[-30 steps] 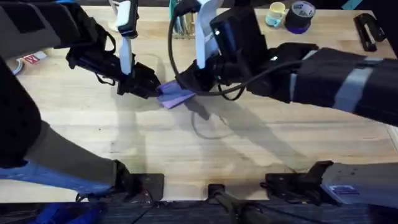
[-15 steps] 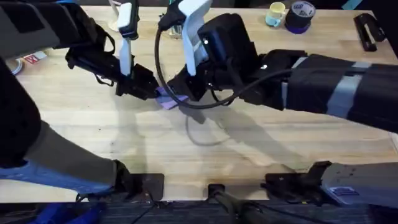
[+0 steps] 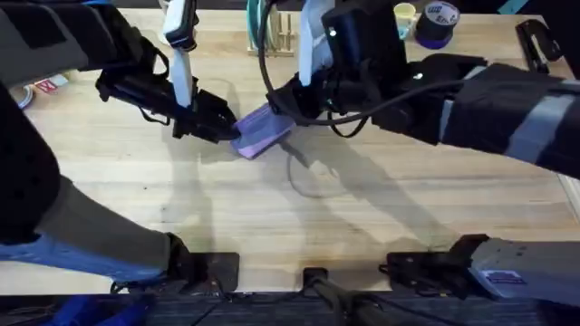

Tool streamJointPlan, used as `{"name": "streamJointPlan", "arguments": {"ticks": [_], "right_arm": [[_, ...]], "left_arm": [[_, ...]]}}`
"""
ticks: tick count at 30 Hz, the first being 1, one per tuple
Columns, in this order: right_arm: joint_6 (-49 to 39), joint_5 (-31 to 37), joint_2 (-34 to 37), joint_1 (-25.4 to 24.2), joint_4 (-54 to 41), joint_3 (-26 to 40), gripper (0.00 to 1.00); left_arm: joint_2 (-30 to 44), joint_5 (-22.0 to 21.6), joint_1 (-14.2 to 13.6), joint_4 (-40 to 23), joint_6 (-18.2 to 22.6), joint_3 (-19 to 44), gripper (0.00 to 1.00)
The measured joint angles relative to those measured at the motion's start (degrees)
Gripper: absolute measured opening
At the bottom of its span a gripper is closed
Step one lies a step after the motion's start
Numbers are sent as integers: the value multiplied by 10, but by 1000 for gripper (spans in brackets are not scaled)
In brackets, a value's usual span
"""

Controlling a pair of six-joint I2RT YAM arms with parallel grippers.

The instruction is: Unzip the bag, pick up the pens from the table one at a time and place them inside, then zip the bag closed.

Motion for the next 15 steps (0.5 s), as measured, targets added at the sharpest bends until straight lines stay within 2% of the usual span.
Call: {"name": "streamJointPlan", "arguments": {"ticks": [6, 15], "right_arm": [[6, -24, -2, 10, -31, 2, 30], [-8, -12, -2, 77, -29, 2, 30]], "left_arm": [[0, -1, 0, 0, 0, 0, 43], [0, -30, 5, 1, 1, 0, 43]]}}
